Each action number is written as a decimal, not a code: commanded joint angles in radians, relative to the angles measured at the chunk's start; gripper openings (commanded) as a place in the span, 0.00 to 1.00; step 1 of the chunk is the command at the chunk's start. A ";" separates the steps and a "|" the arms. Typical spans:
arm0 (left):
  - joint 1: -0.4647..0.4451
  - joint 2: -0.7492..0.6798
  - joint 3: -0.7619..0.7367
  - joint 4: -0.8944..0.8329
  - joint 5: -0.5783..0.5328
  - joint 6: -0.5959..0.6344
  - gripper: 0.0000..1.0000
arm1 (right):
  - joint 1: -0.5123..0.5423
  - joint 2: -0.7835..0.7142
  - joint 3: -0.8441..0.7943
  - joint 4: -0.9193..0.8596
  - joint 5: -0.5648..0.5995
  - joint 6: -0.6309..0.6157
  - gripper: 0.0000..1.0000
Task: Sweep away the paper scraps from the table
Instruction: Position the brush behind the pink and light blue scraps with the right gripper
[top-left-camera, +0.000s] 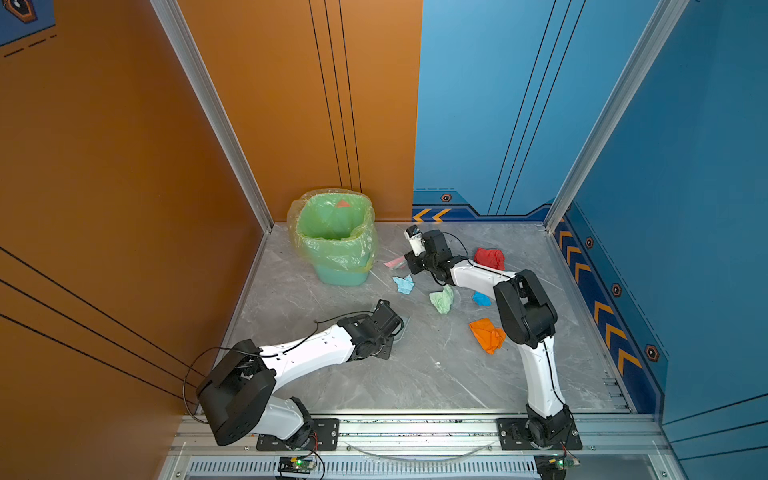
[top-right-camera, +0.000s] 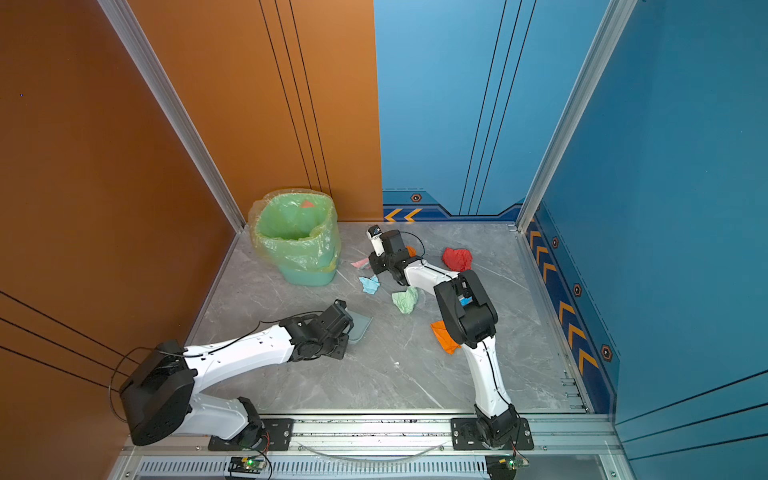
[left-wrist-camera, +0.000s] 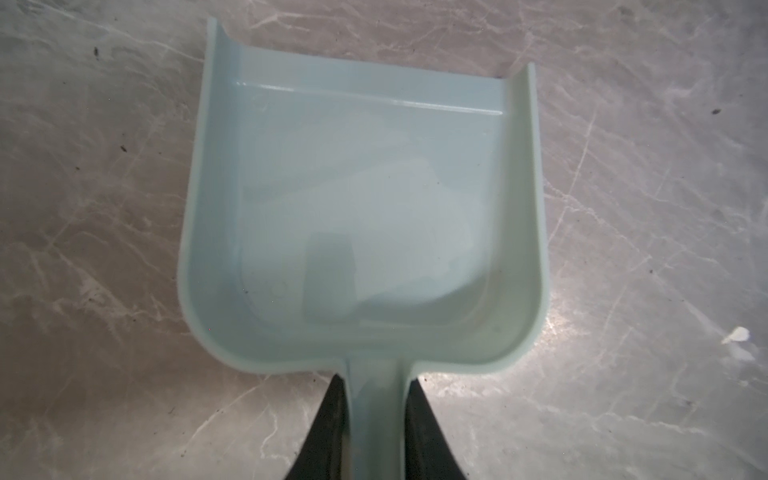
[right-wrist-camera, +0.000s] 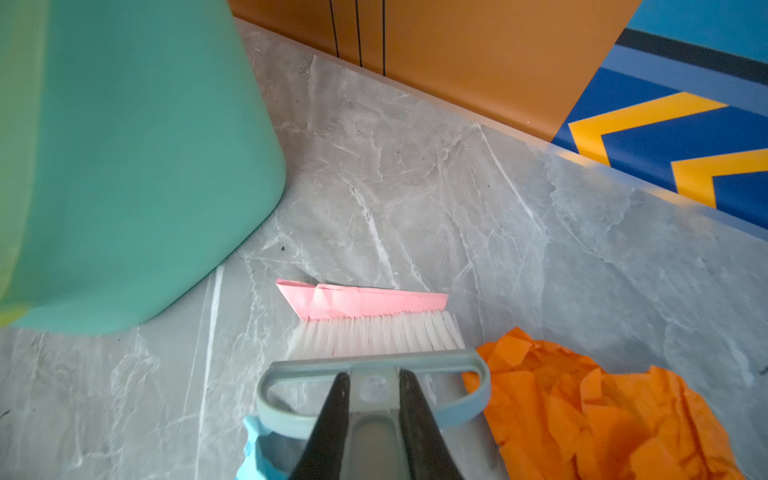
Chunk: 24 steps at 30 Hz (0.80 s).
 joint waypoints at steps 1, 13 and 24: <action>-0.011 0.012 0.023 0.007 -0.010 -0.006 0.00 | 0.014 -0.065 -0.074 -0.103 -0.041 -0.029 0.00; -0.011 0.022 -0.003 0.052 0.006 -0.010 0.00 | 0.083 -0.221 -0.153 -0.231 -0.096 -0.061 0.00; -0.012 0.036 -0.003 0.055 0.014 -0.014 0.00 | 0.075 -0.324 -0.120 -0.302 0.034 0.064 0.00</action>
